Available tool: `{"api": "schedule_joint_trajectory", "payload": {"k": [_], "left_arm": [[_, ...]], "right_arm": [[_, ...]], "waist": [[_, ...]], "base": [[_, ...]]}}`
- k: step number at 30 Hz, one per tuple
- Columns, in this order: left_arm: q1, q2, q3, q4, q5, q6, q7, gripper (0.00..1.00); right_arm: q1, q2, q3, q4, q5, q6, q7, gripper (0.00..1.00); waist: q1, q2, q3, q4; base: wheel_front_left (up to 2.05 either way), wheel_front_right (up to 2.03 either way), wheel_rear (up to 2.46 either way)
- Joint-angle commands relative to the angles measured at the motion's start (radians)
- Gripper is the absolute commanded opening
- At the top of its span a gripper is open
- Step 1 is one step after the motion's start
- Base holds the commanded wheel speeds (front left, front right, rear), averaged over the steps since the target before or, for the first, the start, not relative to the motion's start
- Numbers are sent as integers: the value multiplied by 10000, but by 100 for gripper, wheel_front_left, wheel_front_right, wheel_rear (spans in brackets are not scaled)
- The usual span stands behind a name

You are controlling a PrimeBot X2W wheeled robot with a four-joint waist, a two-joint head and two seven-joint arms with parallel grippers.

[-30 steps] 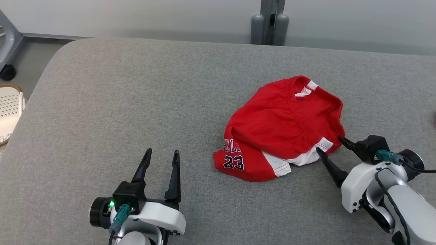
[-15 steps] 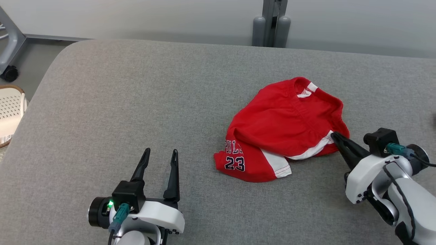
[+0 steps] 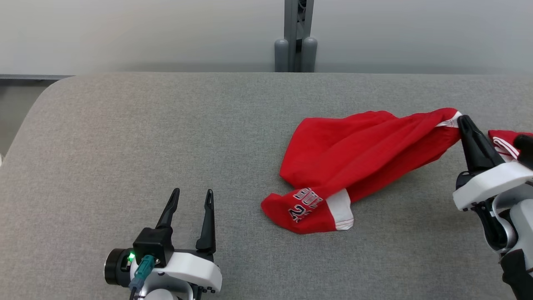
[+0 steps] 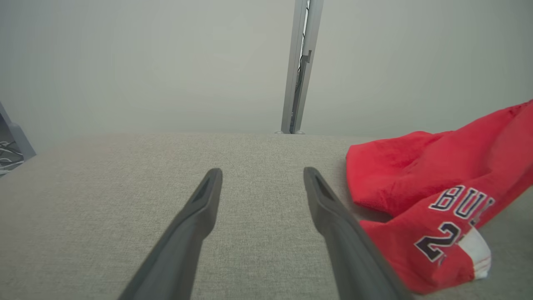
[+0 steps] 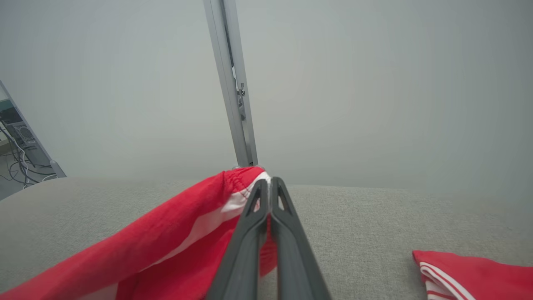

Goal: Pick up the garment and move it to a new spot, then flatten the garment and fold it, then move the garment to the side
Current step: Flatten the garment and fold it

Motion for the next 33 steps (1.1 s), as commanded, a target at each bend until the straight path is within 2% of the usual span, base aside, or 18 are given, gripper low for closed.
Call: {"api": "schedule_joint_trajectory", "payload": {"k": [1, 6, 7, 8, 14, 20, 25, 33], "left_arm": [[38, 40, 47, -42, 64, -27, -21, 100], [-74, 40, 42, -72, 33, 8, -20, 100], [-93, 41, 38, -76, 21, 11, -20, 100], [-115, 40, 32, -84, 7, 7, -21, 100], [-127, 40, 58, -40, -31, 26, -21, 100], [-28, 40, 145, -18, -17, -11, -20, 100], [56, 41, 191, -33, -10, -23, -20, 100], [53, 40, 175, -53, 1, -63, -20, 100]], "right_arm": [[110, 28, -222, -8, -127, 3, -94, 0], [560, 475, -1424, 308, -546, 3, 261, 0], [603, 540, -1506, 342, -656, 6, 361, 30], [623, 619, -1675, 423, -683, 4, 500, 100], [967, 971, -1709, 226, -1181, 4, 846, 100], [1728, 1241, -1016, -1311, -959, 4, 842, 100], [2871, 1064, -98, -2748, -626, 4, 1203, 100], [3840, 863, 208, -3827, -466, 4, 1555, 100]], "waist": [[0, 0, -10, -91], [0, 0, 8, -242], [0, 0, 19, -265], [0, 0, 34, -282], [0, 0, 26, -384], [0, 0, -131, -548], [0, 0, -266, -637], [0, 0, -234, -673]], "base": [[0, 0, 0], [0, 0, 0], [0, 0, 0], [0, 0, 0], [0, 0, 0], [0, 0, 0], [0, 0, 0], [0, 0, 0]]}}
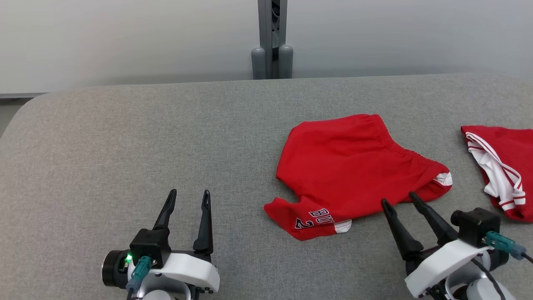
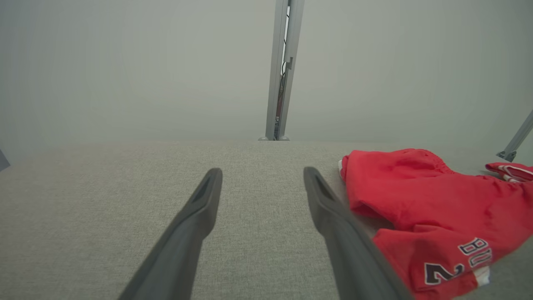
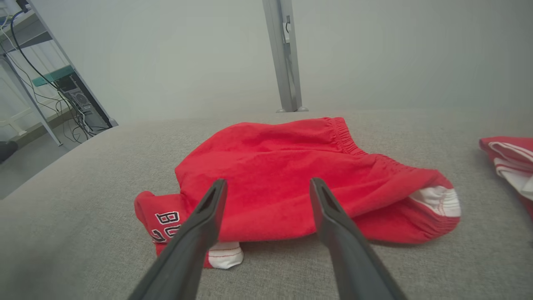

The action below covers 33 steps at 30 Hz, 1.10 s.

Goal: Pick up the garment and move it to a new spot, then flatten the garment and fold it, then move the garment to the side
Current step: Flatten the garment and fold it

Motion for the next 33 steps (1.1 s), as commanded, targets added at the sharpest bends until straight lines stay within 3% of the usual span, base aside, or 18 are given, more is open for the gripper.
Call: {"api": "schedule_joint_trajectory", "payload": {"k": [1, 12, 32, 33], "left_arm": [[-47, 40, 29, -12, 17, -42, -22, 100], [-210, 40, -154, 34, 10, -34, -22, 100], [-349, 38, -346, -47, -69, 40, -22, 100], [-366, 40, -356, -47, -69, 51, -22, 100]], "right_arm": [[99, -66, 107, -122, 21, 6, 95, 100], [345, -125, 1039, 208, 503, 6, 1290, 100], [-882, 24, 1100, 2360, 420, 6, 691, 100], [-940, 30, 1197, 2411, 465, 6, 698, 46]], "waist": [[0, 0, 22, 24], [0, 0, 289, 599], [0, 0, 722, 1416], [0, 0, 735, 1426]], "base": [[0, 0, 0], [0, 0, 0], [0, 0, 0], [0, 0, 0]]}}
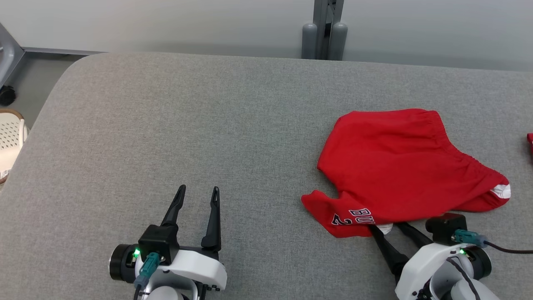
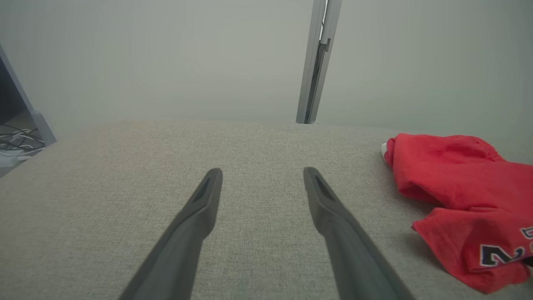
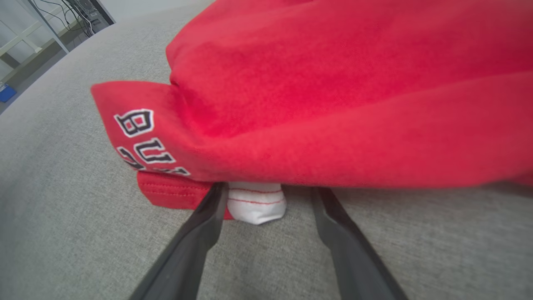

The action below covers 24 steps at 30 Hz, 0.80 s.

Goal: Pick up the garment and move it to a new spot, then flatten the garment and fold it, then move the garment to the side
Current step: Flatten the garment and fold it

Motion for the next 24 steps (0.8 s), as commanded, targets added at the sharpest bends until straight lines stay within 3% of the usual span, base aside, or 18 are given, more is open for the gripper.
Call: {"api": "schedule_joint_trajectory", "payload": {"k": [1, 12, 19, 24], "left_arm": [[-174, 38, 6, -25, -30, 39, -20, 100], [13, 42, 127, 179, 38, -1, -20, 100], [203, 40, 82, 228, 12, -65, -20, 100], [348, 43, 75, 190, -4, -61, -20, 100]], "right_arm": [[-151, -13, 160, 60, 43, 6, -76, 0], [-526, 316, 1630, -742, 746, 6, -124, 0], [-1485, 1064, 2586, -1657, 1130, 6, -167, 0], [-1928, 1518, 3214, -1407, 1185, 6, -155, 0]], "waist": [[0, 0, 13, 17], [0, 0, -473, -6], [0, 0, -844, 24], [0, 0, -1009, 184]], "base": [[0, 0, 0], [0, 0, 0], [0, 0, 0], [0, 0, 0]]}}
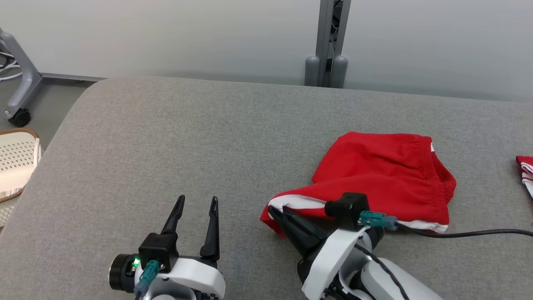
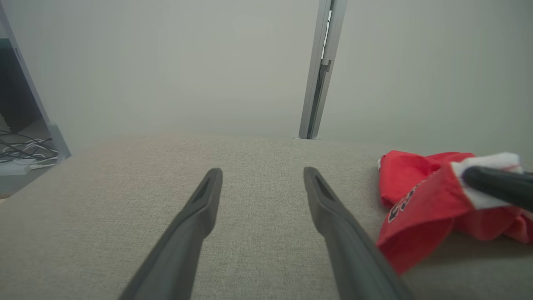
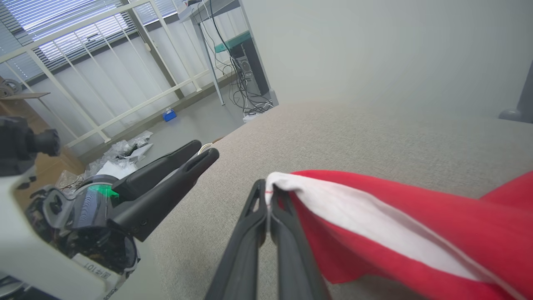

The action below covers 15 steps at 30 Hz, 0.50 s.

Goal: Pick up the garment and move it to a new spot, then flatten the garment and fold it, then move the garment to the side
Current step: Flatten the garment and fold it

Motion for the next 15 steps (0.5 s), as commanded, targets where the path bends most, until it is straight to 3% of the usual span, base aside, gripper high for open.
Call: {"api": "schedule_joint_trajectory", "payload": {"k": [1, 4, 5, 6, 7, 15], "left_arm": [[133, 38, 60, -16, 9, 0, -21, 100], [134, 37, 95, -40, 39, -34, -20, 100], [120, 37, 101, -47, 45, -37, -21, 100], [118, 38, 108, -54, 47, -33, -21, 100], [120, 37, 128, -57, 47, -26, -20, 100], [170, 40, 296, -114, 21, 54, -20, 100]], "right_arm": [[-117, 21, 119, 137, 6, 6, 14, 0], [-103, 116, 544, 749, 57, 6, 173, 0], [-81, 137, 652, 1003, 65, 6, 288, 18], [-87, 141, 762, 1254, 27, 6, 375, 90], [-100, 158, 849, 1446, 31, 6, 436, 100], [-322, -123, 793, 1818, 328, 6, 531, 100]], "waist": [[0, 0, -22, 45], [0, 0, -5, 122], [0, 0, 3, 141], [0, 0, 12, 152], [0, 0, 18, 156], [0, 0, 27, -245]], "base": [[0, 0, 0], [0, 0, 0], [0, 0, 0], [0, 0, 0], [0, 0, 0], [0, 0, 0]]}}
